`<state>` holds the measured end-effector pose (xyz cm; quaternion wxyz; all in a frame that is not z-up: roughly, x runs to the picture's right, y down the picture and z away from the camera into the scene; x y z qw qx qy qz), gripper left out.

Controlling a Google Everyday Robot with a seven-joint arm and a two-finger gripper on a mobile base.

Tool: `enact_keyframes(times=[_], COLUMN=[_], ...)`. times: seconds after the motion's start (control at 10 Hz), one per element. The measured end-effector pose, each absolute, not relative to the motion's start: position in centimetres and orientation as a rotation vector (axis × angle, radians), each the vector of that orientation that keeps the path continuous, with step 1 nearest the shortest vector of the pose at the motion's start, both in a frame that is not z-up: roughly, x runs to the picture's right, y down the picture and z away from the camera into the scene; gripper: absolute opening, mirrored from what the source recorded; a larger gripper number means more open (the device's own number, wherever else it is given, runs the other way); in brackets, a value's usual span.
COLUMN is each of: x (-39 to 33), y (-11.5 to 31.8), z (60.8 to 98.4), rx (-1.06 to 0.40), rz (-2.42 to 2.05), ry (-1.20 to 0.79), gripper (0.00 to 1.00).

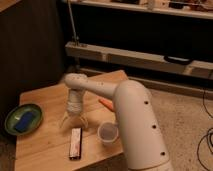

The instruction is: Place the eraser in the ceramic cup

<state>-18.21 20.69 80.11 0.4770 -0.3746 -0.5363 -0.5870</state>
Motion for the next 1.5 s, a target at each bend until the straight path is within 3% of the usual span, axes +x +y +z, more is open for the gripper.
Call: enact_keyframes(times=[0.4, 1.5], x=[-17.4, -17.0], y=[21.6, 24.8], z=[78.5, 80.3], rx=[-1.074, -1.073], rz=[-1.428, -1.348], ry=[-1.258, -1.148], gripper=[0.8, 0.8])
